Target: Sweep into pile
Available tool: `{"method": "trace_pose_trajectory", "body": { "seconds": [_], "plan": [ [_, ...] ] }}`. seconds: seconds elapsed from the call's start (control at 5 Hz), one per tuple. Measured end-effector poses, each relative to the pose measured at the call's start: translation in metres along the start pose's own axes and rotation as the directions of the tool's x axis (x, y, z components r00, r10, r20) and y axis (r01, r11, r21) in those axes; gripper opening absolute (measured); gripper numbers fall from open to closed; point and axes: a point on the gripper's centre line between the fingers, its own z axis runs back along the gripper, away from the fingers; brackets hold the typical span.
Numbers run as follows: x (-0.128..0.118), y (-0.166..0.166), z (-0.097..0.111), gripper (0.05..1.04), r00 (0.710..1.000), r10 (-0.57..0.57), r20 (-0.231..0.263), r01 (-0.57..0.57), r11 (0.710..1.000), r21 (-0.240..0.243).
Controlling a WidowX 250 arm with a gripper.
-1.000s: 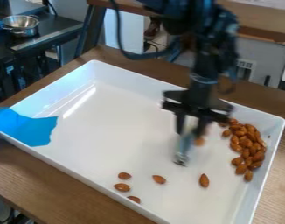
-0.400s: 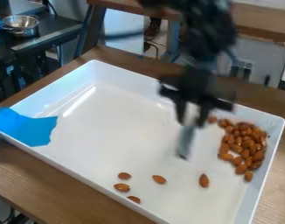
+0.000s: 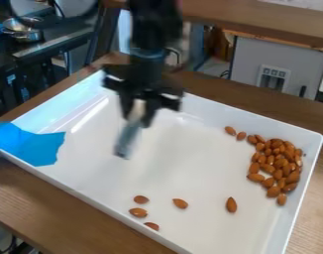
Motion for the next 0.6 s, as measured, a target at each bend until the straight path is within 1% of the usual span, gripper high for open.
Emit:
{"method": "trace_pose_trajectory", "body": {
  "seconds": [0.2,0.4,0.6],
  "plan": [
    [-0.023,0.01,-0.021,0.354,0.99,-0.129,-0.058,0.133,0.989,0.06],
    [-0.042,-0.002,-0.03,0.354,0.976,-0.201,-0.083,0.207,0.976,0.072],
    [-0.051,-0.018,-0.036,0.354,0.978,-0.202,-0.054,0.205,0.976,0.068]
  ]
}}
